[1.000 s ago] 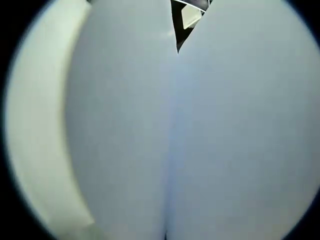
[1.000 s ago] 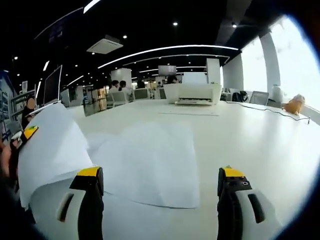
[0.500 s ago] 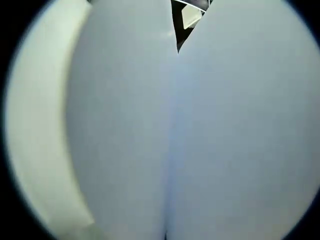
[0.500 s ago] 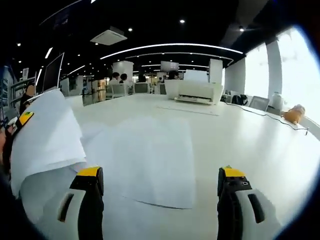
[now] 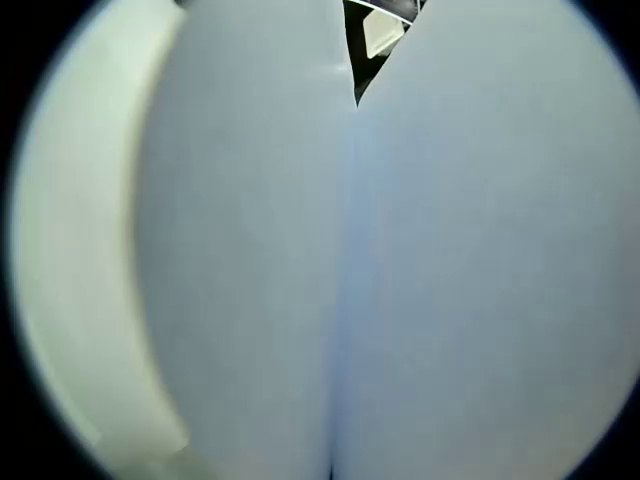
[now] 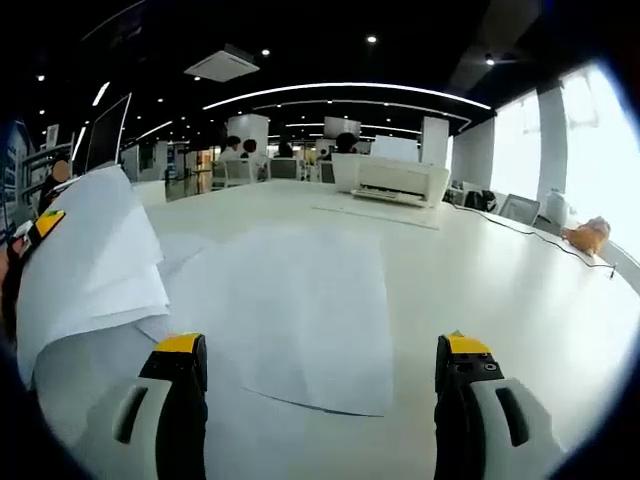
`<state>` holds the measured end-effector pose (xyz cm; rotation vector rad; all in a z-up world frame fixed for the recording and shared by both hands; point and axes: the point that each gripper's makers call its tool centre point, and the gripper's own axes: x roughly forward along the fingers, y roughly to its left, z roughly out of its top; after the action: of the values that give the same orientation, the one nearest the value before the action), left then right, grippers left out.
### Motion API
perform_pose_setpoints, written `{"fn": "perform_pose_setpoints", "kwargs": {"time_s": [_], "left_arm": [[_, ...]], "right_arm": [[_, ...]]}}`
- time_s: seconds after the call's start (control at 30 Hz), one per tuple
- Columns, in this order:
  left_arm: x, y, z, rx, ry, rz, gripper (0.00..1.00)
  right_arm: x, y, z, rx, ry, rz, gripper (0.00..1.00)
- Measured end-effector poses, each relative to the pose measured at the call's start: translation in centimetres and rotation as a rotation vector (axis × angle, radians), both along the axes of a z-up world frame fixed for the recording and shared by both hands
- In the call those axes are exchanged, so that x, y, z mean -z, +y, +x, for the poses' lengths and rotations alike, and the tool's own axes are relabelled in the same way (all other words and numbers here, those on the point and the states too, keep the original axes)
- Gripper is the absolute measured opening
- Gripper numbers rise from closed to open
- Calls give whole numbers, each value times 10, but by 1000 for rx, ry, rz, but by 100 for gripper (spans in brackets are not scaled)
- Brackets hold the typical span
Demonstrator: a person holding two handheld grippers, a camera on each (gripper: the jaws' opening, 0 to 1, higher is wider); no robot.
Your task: Organize the stack of printing papers by aligning and flattening the scattered papers on the table
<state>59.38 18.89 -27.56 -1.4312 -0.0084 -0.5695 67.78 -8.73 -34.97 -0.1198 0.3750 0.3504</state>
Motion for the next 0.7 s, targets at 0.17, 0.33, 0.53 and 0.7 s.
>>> {"fn": "perform_pose_setpoints", "kwargs": {"time_s": [0.17,0.33,0.53,0.7], "left_arm": [[0,0,0,0,-1,0,6],[0,0,0,1,-3,0,6],[0,1,0,-1,-3,-3,6],[0,1,0,-1,-5,-2,6]], "right_arm": [[1,0,1,1,5,0,90],[4,1,1,-2,32,28,90],[6,3,1,-10,41,45,89],[5,4,1,-9,37,45,89]]}}
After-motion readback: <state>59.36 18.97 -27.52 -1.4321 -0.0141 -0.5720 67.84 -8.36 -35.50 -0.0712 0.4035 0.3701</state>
